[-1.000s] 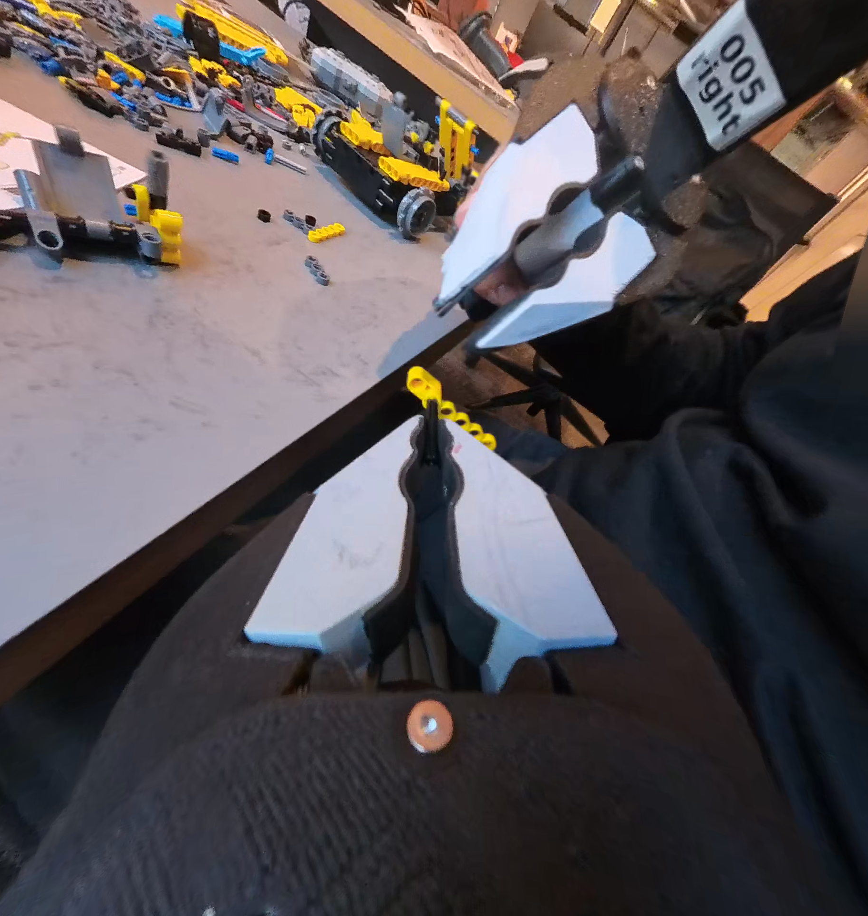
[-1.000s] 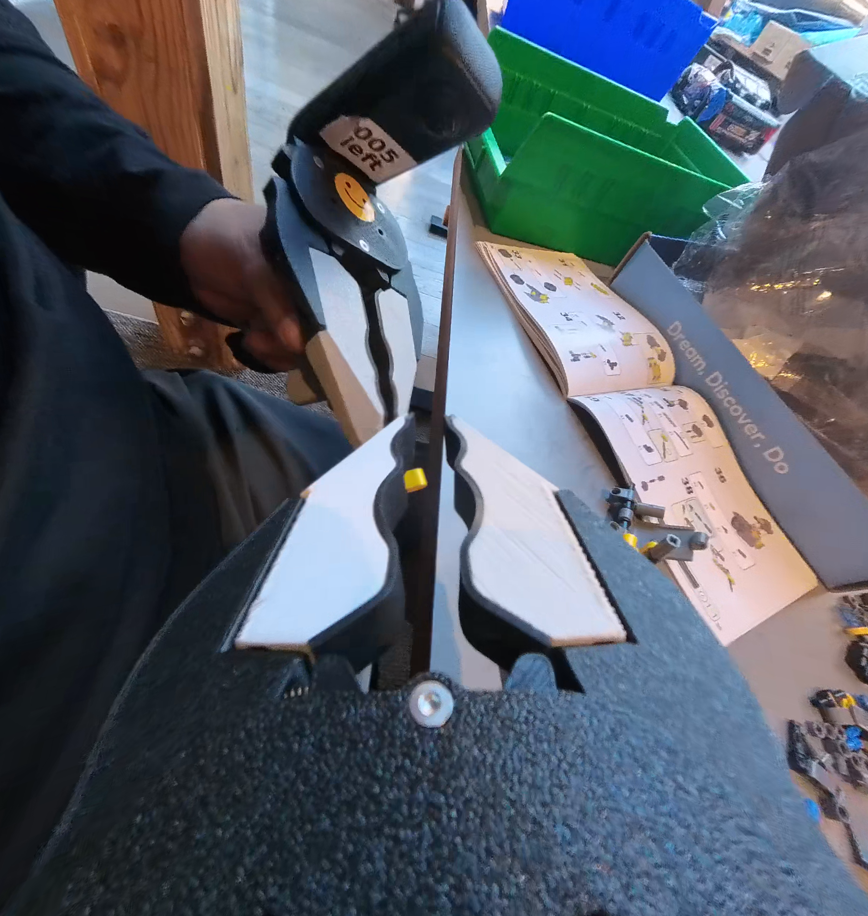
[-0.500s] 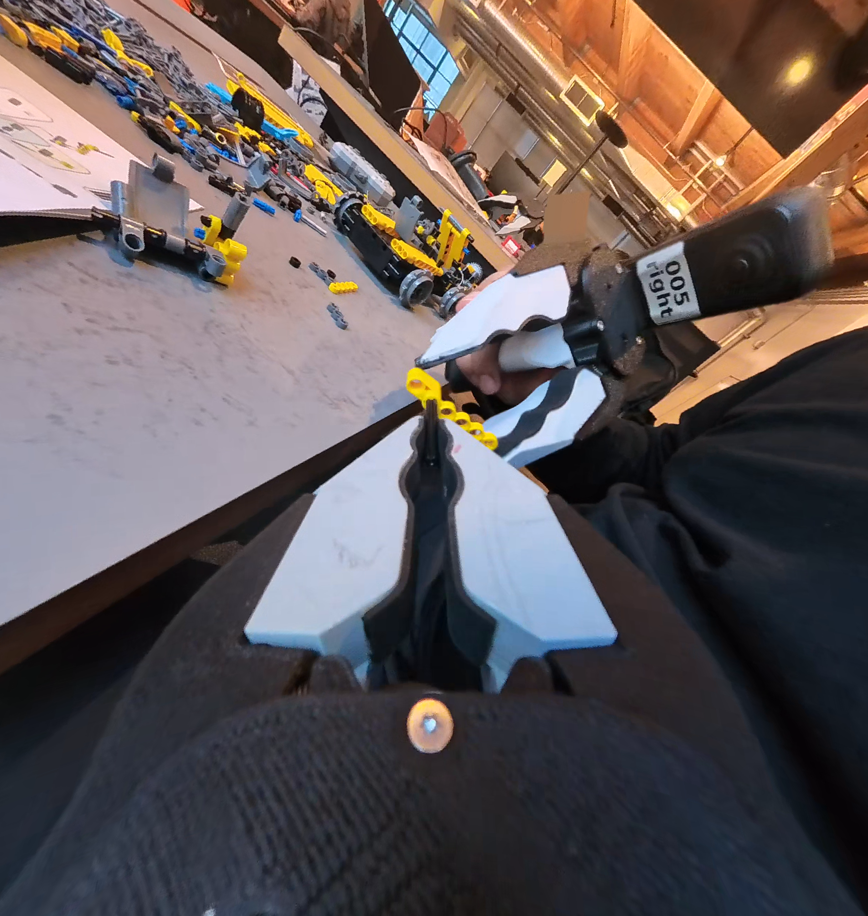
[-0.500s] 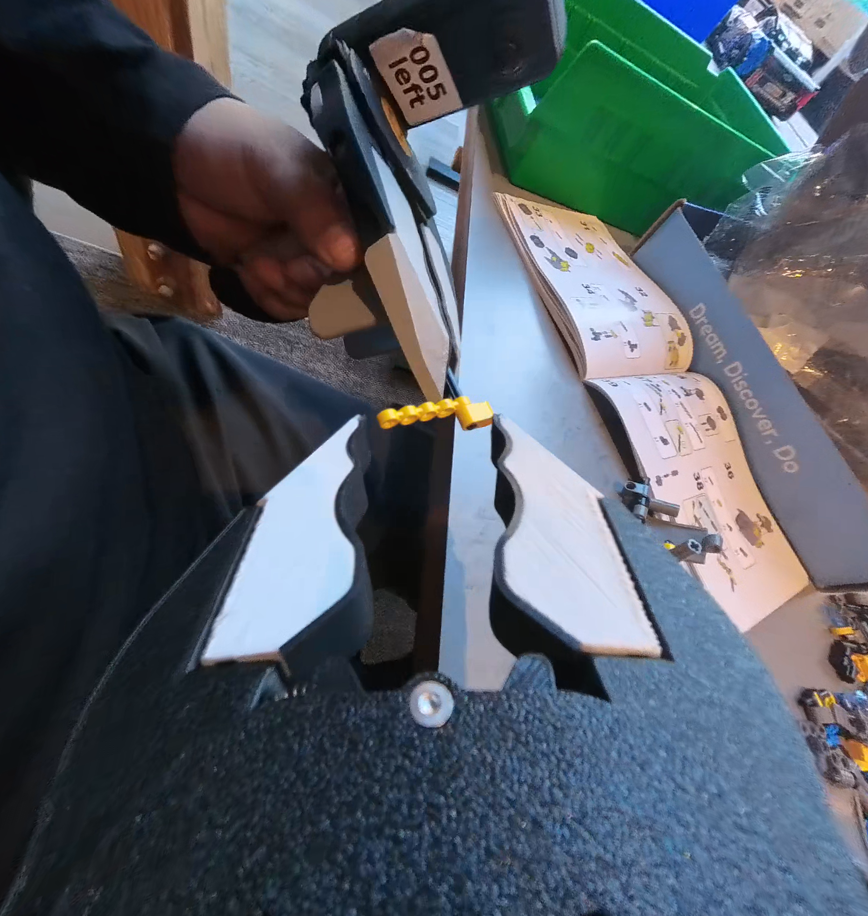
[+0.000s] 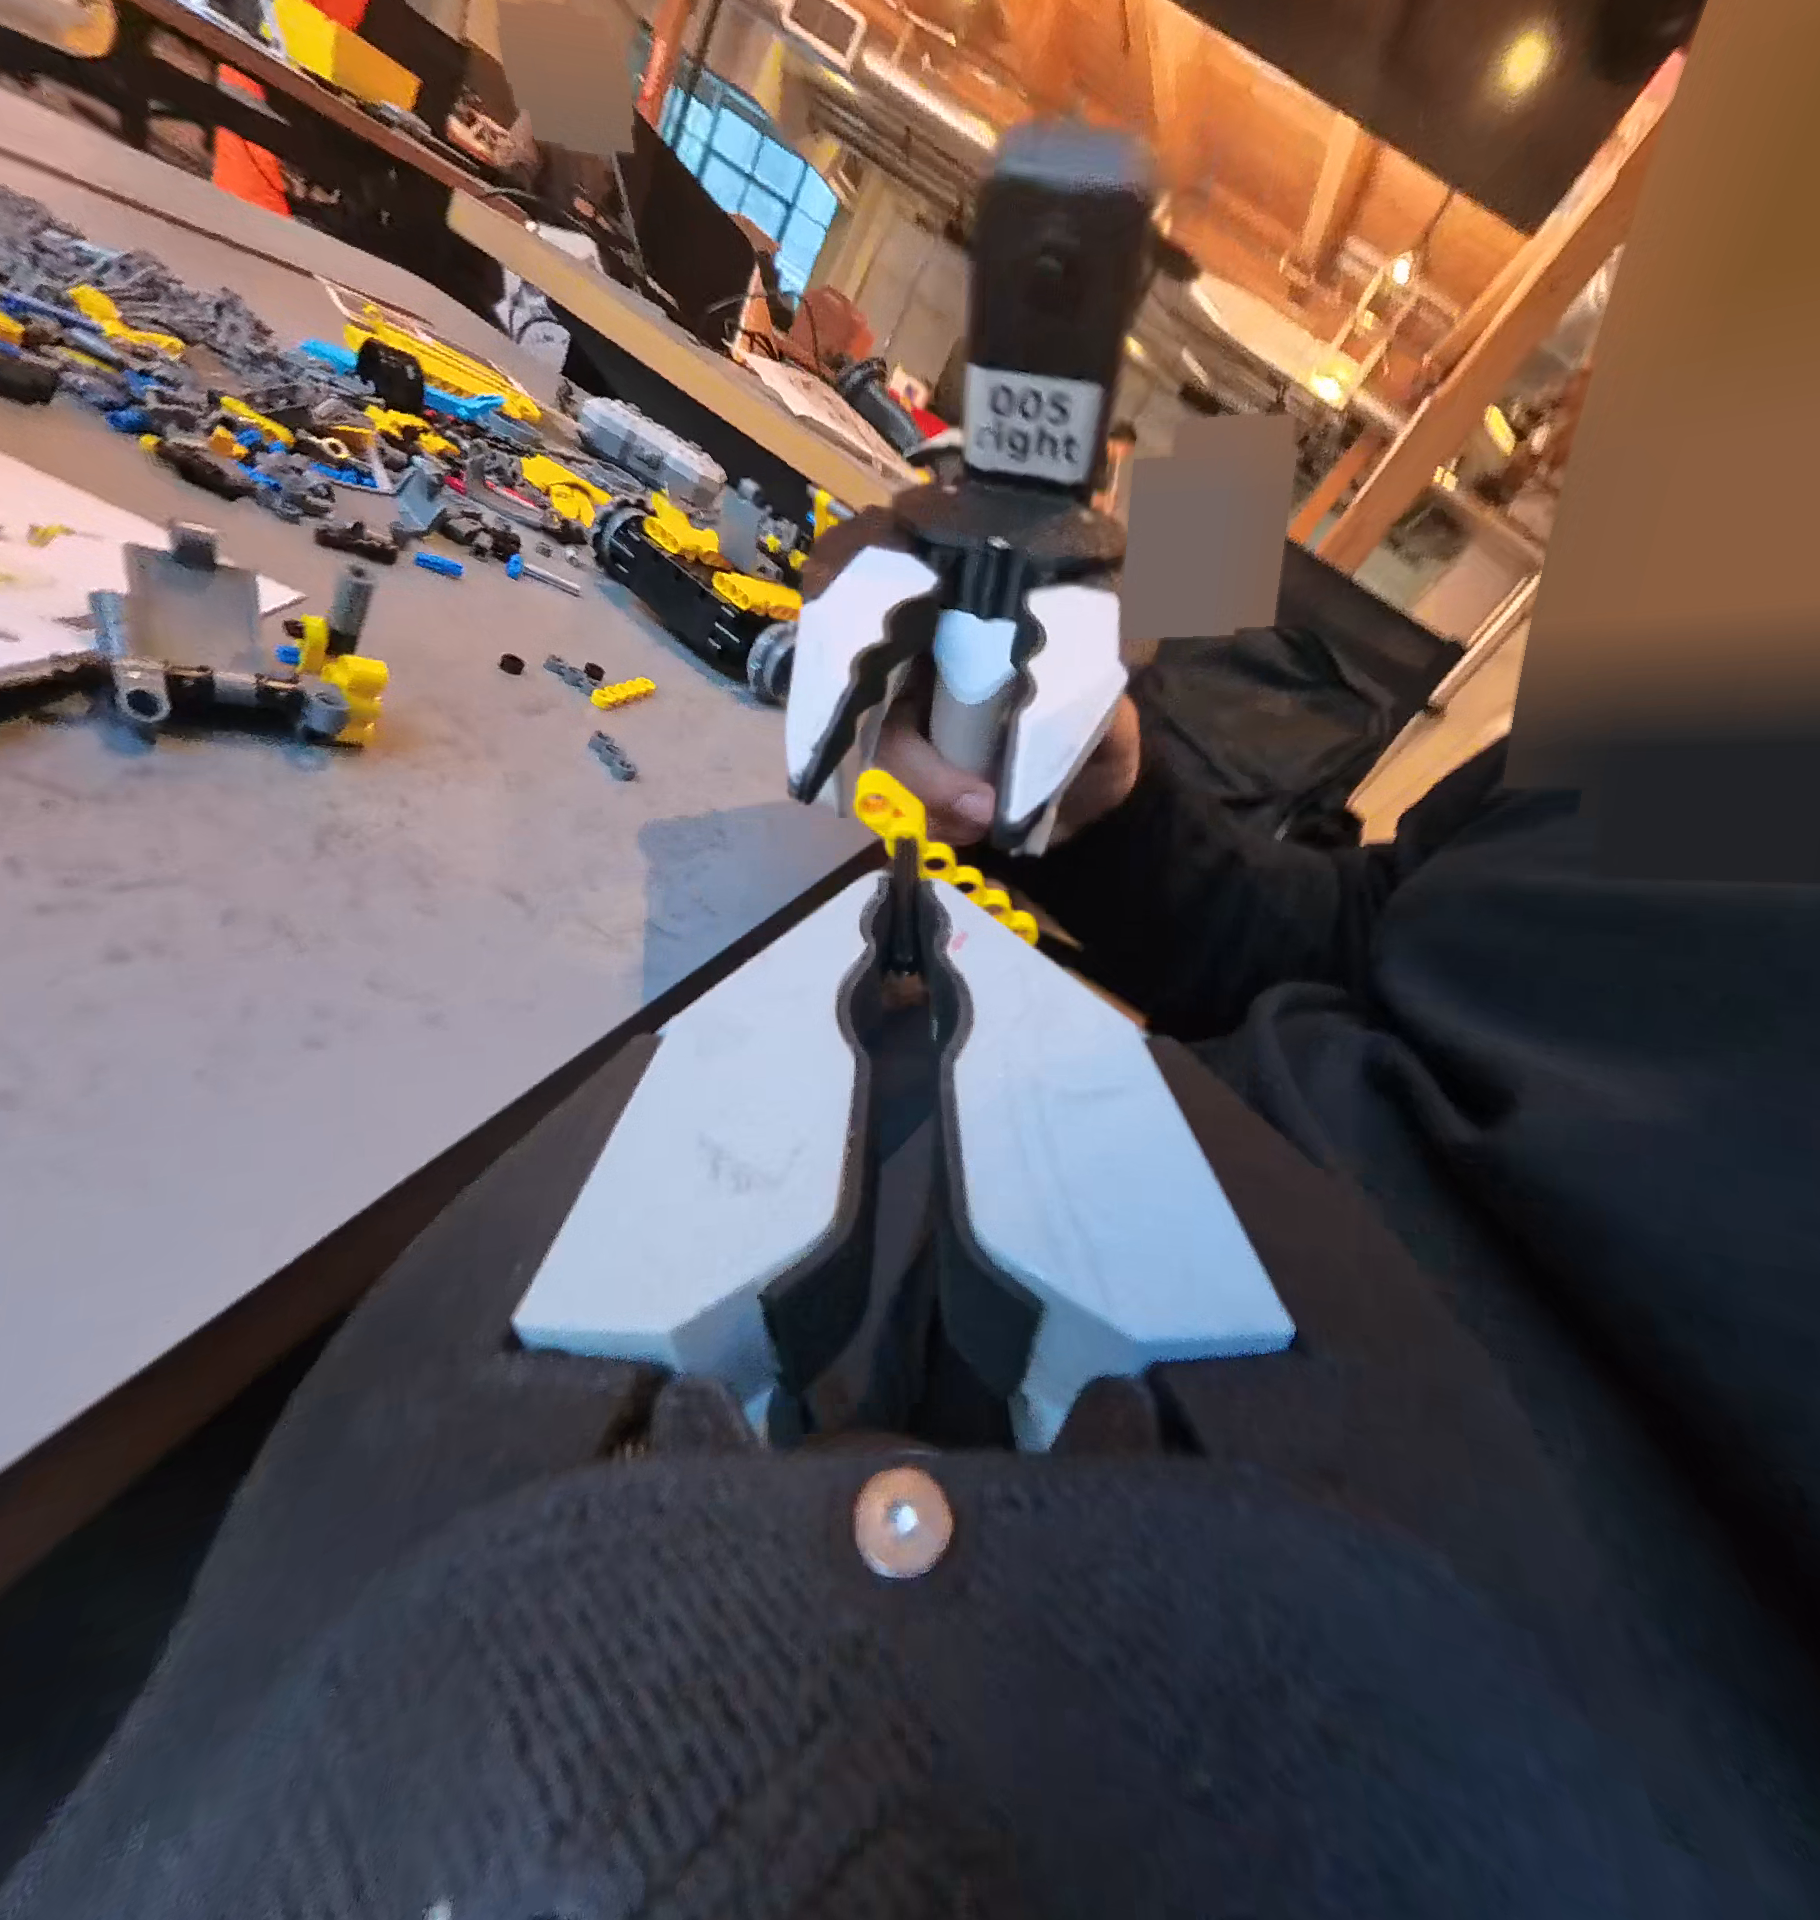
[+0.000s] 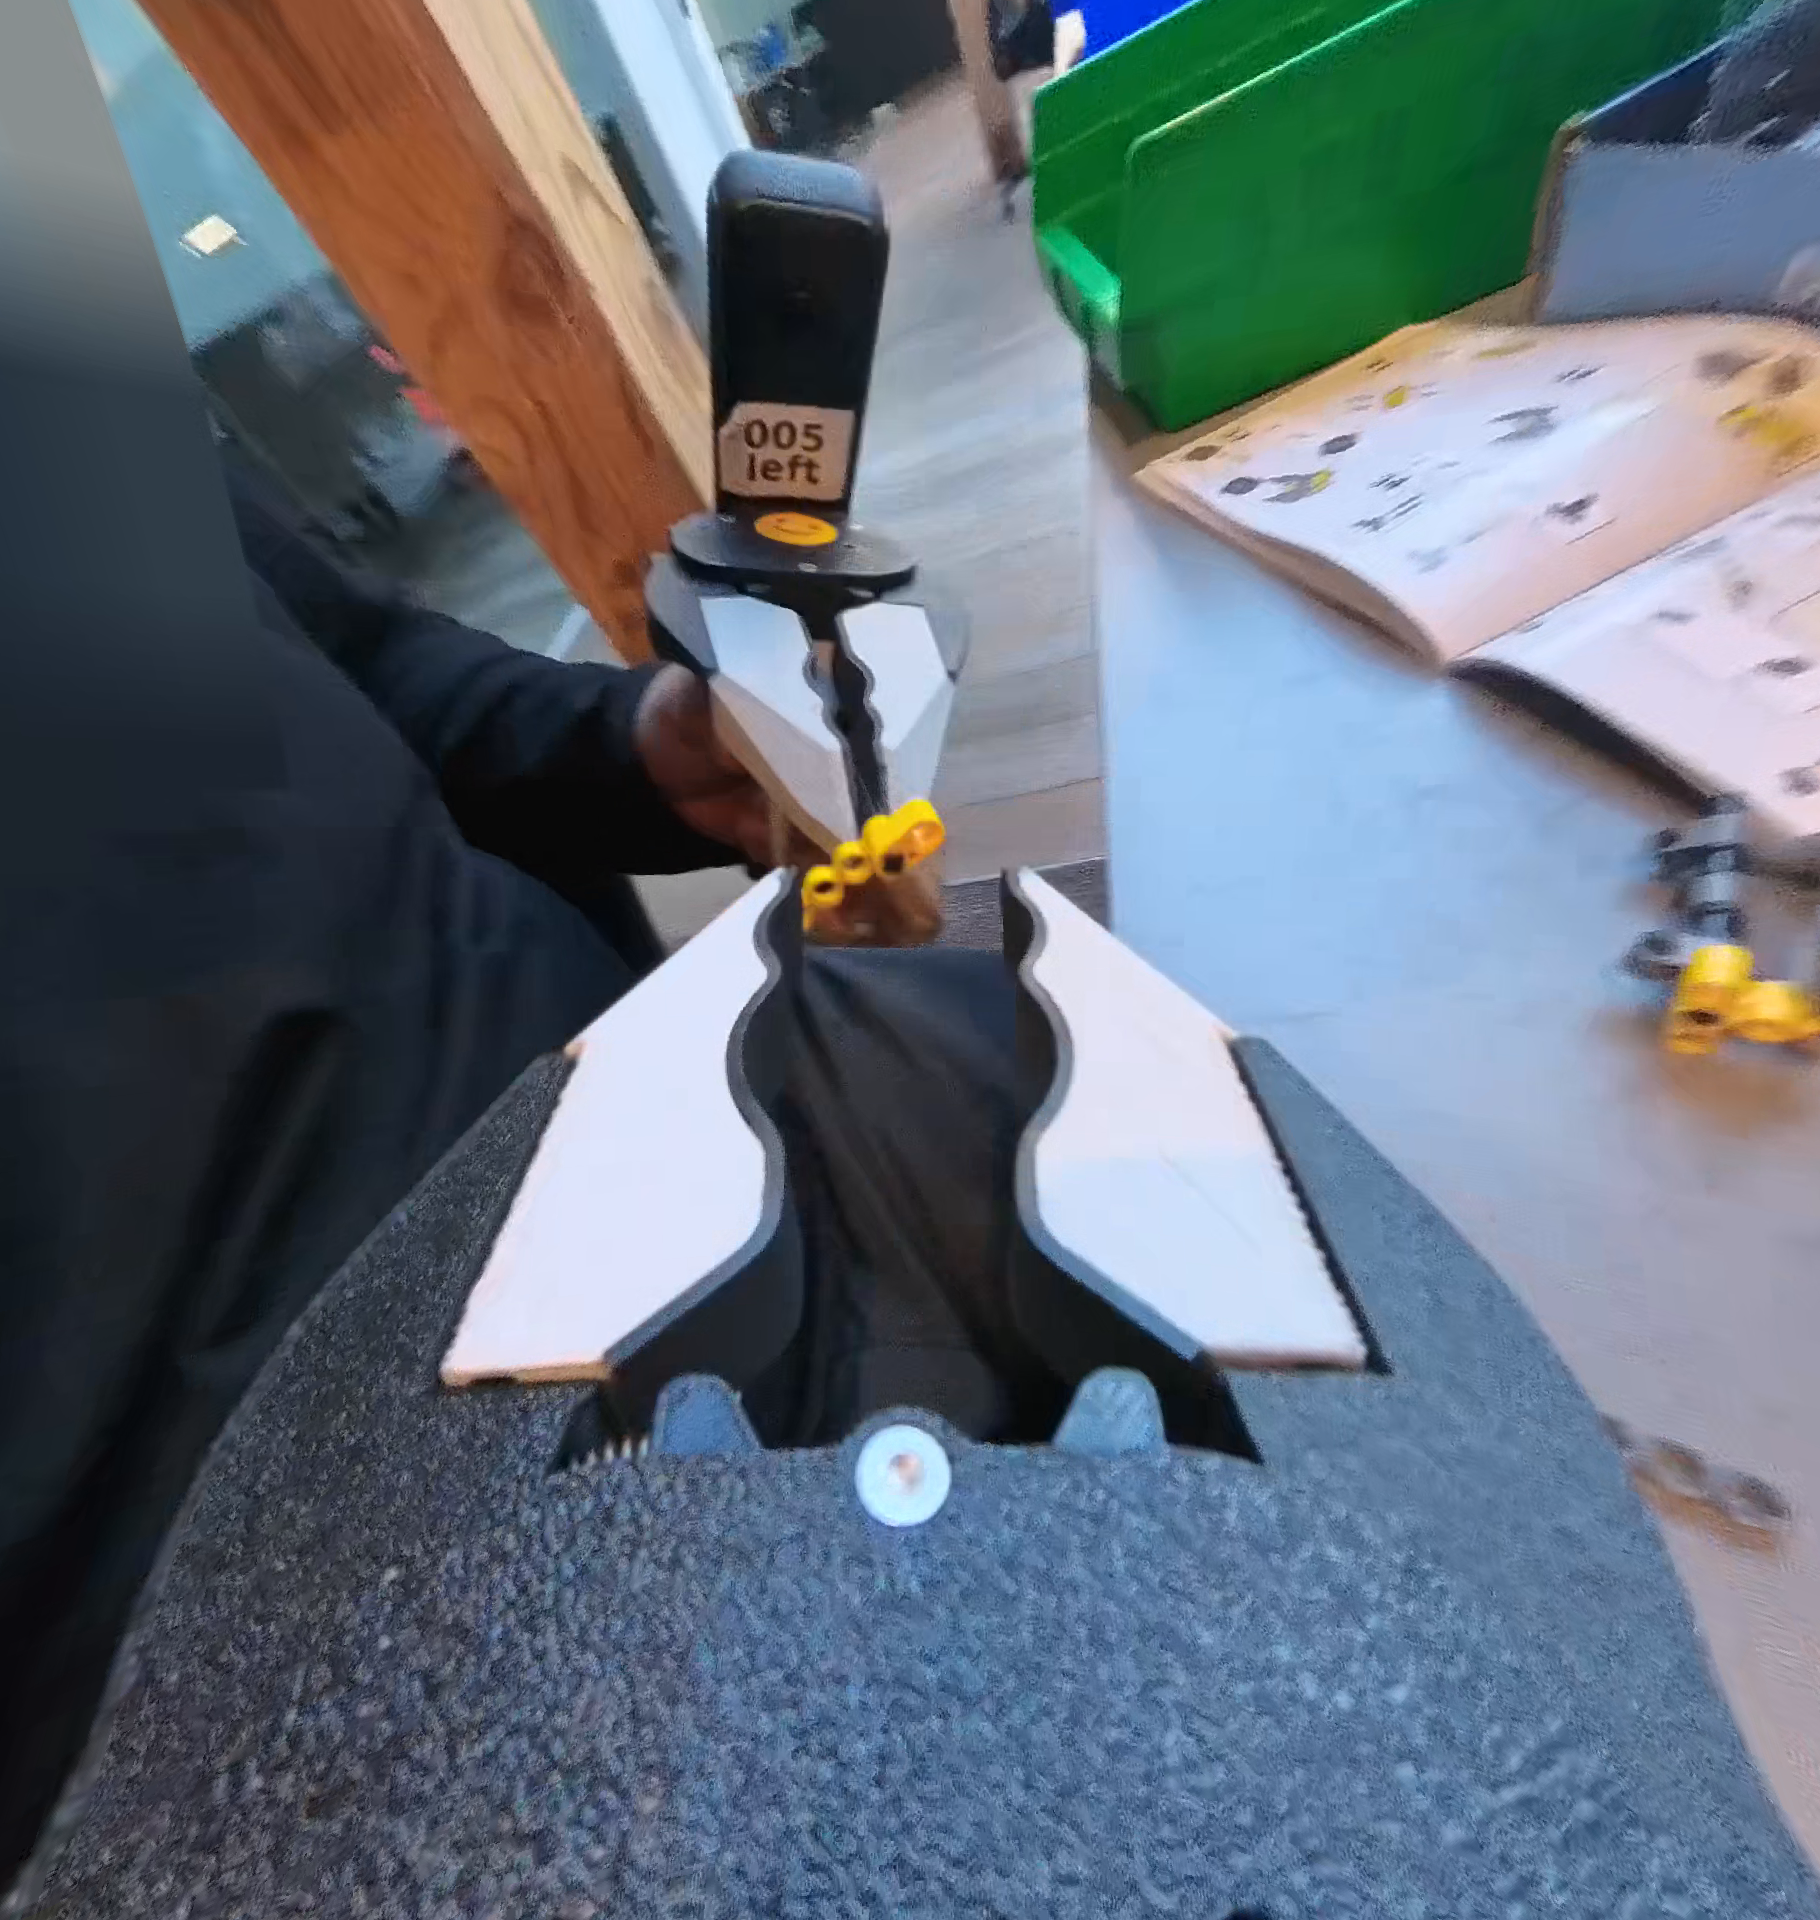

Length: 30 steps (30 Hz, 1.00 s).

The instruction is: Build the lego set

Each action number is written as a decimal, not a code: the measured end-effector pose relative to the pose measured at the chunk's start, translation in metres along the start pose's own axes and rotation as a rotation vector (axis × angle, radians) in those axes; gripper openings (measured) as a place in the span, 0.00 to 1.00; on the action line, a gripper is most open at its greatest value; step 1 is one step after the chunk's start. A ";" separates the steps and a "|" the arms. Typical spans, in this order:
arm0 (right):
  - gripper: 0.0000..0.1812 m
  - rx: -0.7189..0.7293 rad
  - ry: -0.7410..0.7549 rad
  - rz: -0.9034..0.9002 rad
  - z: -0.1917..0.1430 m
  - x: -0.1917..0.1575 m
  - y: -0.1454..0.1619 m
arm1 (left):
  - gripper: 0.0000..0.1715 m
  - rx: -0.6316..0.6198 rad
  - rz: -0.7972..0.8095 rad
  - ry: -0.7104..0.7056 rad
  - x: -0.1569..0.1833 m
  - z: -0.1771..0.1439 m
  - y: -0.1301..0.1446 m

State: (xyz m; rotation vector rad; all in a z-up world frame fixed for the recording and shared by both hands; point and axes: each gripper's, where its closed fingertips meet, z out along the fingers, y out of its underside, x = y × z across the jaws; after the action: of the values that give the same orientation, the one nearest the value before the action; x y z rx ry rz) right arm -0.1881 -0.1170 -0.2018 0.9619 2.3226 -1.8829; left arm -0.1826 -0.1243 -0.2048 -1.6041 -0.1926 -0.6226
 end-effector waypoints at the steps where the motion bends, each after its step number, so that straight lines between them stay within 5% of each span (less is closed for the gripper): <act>1: 0.19 0.006 -0.034 0.042 0.000 -0.004 0.000 | 0.01 -0.023 0.038 0.000 0.003 0.002 0.003; 10: 0.06 -0.071 -0.124 0.176 0.003 -0.022 0.023 | 0.02 -0.166 0.309 -0.036 0.016 0.010 0.024; 15: 0.04 -0.011 -0.073 0.175 0.001 -0.020 0.018 | 0.04 -0.154 0.234 -0.049 0.009 0.010 0.023; 21: 0.04 0.122 -0.051 0.192 -0.009 -0.022 0.004 | 0.28 -0.178 -0.012 0.084 0.017 0.014 0.033; 25: 0.04 0.184 -0.033 0.226 -0.007 -0.023 0.008 | 0.16 -0.145 -0.066 0.178 0.034 0.023 0.029; 30: 0.04 0.270 0.017 0.292 -0.010 -0.018 0.014 | 0.04 -0.217 -0.009 0.041 0.021 0.027 0.043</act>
State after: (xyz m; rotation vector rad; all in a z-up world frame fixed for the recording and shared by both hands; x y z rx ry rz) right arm -0.1635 -0.1153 -0.2048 1.2640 1.8378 -2.0964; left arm -0.1373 -0.1090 -0.2320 -1.7985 -0.1049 -0.7016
